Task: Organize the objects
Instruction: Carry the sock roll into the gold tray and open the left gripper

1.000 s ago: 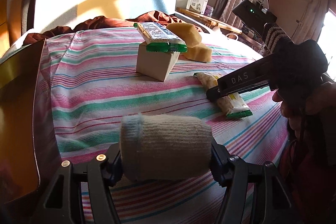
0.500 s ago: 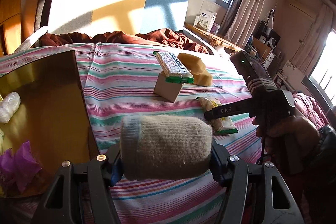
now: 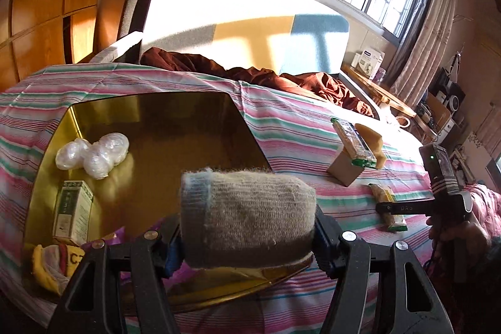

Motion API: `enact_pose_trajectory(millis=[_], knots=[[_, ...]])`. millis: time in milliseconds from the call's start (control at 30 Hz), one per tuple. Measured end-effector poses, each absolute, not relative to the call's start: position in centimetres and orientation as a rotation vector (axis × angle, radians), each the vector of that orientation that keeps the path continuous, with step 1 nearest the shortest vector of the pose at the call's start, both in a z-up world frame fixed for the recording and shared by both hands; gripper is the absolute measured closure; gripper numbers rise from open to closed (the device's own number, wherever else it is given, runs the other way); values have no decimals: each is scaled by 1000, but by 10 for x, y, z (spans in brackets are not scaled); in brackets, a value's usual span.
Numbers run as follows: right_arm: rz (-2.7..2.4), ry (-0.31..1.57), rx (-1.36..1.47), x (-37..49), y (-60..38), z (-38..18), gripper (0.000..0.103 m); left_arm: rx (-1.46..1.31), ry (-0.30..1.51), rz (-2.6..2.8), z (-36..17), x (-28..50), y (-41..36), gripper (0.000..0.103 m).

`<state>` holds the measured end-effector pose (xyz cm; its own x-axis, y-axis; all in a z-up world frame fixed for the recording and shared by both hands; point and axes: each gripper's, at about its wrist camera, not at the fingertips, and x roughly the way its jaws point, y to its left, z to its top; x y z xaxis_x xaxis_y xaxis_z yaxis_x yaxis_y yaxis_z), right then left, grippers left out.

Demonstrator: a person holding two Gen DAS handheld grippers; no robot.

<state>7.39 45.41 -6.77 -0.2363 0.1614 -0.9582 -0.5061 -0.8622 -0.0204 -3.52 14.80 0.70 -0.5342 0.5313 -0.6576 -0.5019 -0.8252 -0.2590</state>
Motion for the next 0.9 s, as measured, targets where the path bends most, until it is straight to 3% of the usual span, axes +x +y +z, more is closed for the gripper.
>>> enact_pose_trajectory(millis=[600, 900], knots=[[2138, 408, -1605, 70, 451, -71, 58, -1246, -167, 2560, -3, -182, 53, 37], [2139, 403, -1607, 73, 452, -72, 58, -1299, -58, 2602, -19, -231, 62, 36]])
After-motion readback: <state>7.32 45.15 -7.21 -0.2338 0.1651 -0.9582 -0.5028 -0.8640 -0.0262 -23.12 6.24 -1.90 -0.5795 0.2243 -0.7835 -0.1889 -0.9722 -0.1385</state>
